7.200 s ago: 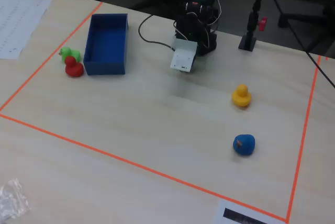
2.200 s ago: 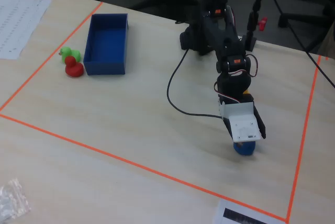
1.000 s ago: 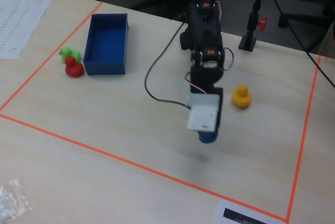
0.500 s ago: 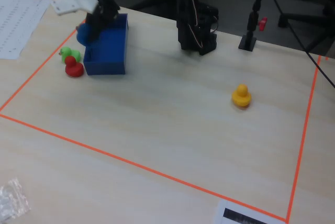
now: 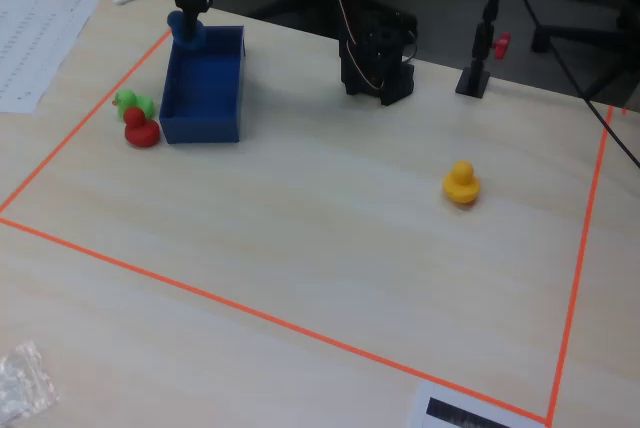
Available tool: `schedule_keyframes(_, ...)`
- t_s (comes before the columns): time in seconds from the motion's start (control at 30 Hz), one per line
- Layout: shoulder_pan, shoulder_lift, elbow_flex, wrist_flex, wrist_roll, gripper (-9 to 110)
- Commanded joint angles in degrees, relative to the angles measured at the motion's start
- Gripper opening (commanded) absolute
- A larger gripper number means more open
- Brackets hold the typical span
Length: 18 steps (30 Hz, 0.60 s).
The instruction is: Grasp blue duck and put it into box.
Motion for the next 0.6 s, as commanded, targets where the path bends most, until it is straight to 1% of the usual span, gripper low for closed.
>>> schedule_keyframes(0.0,1.8,4.4,8.3,-8.3,-2.0,0)
schedule_keyframes(0.17,3.4,5.3,21.9,-23.5,-5.9,0)
schedule_keyframes(0.23,3.4,5.3,24.2,-26.0,-6.5,0)
schedule_keyframes(0.37,2.9,5.2,25.0,-26.2,-6.9,0)
schedule_keyframes(0.4,2.8,5.2,25.0,-26.2,-6.9,2)
schedule_keyframes(0.47,2.6,5.4,25.0,-26.2,-7.0,14)
schedule_keyframes(0.57,2.6,6.3,24.6,-25.4,-7.8,21)
